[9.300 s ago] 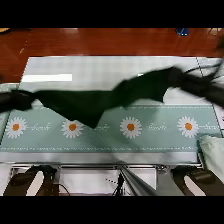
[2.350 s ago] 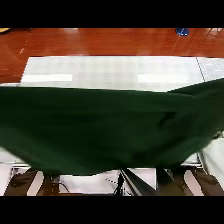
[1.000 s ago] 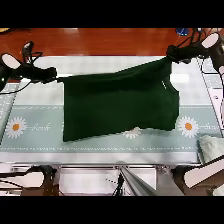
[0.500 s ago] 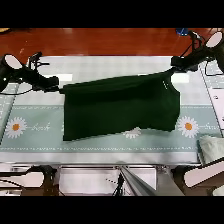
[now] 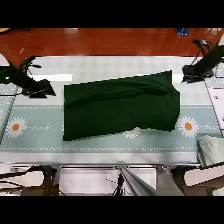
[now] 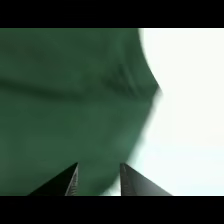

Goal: Fold the shirts.

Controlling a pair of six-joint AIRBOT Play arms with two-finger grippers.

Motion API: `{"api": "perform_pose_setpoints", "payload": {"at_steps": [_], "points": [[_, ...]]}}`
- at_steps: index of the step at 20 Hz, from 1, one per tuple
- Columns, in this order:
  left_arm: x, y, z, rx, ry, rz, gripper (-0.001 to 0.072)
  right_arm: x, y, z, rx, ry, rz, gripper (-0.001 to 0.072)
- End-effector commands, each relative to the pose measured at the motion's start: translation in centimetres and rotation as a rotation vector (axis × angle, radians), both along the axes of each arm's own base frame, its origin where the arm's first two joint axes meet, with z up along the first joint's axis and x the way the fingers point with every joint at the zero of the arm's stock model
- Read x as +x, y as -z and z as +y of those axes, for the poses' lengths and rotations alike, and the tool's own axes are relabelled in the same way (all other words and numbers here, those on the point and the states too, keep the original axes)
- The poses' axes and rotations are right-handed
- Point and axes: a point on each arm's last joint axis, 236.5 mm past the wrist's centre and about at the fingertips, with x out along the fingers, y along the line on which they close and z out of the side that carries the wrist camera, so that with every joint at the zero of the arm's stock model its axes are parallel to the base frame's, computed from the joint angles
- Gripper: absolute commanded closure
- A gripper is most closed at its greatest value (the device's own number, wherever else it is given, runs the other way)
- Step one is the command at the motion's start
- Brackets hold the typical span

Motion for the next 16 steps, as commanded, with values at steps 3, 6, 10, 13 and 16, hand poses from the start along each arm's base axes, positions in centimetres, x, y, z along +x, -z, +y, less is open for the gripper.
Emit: {"api": "perform_pose_setpoints", "payload": {"at_steps": [3,6,10,13,16], "points": [[-9.2,2.4,-1.4,-0.131,0.012,0.182,0.0168,-6.1,-0.6,-2.1,0.071,0.049,0.143,0.0212],[-13.0,4.7,-4.4,-0.271,-0.002,0.234,0.0167,-6.7,1.0,0.3,0.25,0.057,0.105,0.0212],[-15.8,7.6,-5.5,-0.289,-0.047,0.302,0.0131,-6.7,2.1,2.5,0.392,0.066,0.074,0.0212],[-17.2,8.9,-5.9,-0.288,-0.066,0.332,0.0099,-6.1,2.3,2.7,0.402,0.074,0.048,0.0213],[-17.4,9.8,-6.4,-0.284,-0.08,0.323,0.0101,-5.3,1.9,2.7,0.401,0.082,0.008,0.0214]]}}
